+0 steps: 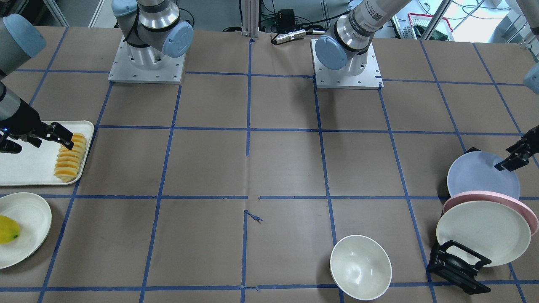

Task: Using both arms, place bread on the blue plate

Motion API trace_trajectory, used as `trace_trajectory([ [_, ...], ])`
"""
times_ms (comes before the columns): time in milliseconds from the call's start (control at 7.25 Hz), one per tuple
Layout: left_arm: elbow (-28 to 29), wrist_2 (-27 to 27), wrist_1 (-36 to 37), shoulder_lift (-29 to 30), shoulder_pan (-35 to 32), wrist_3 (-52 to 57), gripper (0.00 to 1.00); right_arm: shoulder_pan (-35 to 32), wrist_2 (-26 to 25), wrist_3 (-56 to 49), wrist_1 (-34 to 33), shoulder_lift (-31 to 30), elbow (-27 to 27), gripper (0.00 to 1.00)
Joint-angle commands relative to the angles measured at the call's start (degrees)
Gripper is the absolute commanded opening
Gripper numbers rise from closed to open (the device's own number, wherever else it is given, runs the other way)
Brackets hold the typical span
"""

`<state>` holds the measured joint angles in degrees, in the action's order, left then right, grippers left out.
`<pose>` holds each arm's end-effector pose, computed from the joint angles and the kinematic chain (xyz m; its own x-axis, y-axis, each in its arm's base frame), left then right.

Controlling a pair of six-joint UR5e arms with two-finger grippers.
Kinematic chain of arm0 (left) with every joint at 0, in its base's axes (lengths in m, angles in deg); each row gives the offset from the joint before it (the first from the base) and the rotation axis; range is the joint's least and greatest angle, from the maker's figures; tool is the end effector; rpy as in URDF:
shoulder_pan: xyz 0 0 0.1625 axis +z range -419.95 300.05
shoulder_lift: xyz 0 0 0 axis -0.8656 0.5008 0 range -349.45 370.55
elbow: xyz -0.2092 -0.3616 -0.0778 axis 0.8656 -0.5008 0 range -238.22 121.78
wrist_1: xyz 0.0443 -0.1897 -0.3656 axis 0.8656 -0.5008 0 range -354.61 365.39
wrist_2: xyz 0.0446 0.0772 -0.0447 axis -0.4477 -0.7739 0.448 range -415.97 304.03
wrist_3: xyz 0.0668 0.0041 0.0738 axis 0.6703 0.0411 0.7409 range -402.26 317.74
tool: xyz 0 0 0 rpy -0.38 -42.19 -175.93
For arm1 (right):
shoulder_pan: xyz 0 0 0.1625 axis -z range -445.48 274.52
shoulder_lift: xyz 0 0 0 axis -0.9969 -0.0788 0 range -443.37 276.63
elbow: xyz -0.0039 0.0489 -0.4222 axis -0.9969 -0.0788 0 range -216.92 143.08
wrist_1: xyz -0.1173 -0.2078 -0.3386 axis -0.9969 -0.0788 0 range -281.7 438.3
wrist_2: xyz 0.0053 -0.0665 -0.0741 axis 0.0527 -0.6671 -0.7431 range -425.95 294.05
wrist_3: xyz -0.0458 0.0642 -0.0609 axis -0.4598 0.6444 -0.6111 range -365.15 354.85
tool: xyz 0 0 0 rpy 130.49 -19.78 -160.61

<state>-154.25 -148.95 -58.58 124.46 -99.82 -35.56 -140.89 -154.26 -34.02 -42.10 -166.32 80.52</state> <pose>0.3821 -0.4861 0.2492 -0.7278 -0.6844 -0.0436 -0.6856 0.7243 0.0738 -0.1534 -0.4624 0.2557 -0.9930 0.1020 -0.0603 0.0992 0.9939 0.0486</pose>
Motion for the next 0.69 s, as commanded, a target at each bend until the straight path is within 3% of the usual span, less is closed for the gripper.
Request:
trace_trajectory([
  [0,-0.04,0.43,-0.28,0.00,-0.03,-0.19,0.53,0.03,0.07,0.12,-3.26,4.88,0.06,1.00],
  [276,-0.04,1.57,-0.64,0.17,-0.03,-0.10,0.40,0.03,0.07,0.21,-3.27,6.30,0.15,1.00],
  [414,-0.04,1.57,-0.55,0.17,-0.03,-0.11,0.18,0.03,0.24,0.21,-3.27,7.00,0.06,0.99],
  [552,0.14,1.66,-0.63,0.09,-0.03,0.42,0.11,0.03,-0.10,0.39,-3.18,7.45,0.15,0.62],
])
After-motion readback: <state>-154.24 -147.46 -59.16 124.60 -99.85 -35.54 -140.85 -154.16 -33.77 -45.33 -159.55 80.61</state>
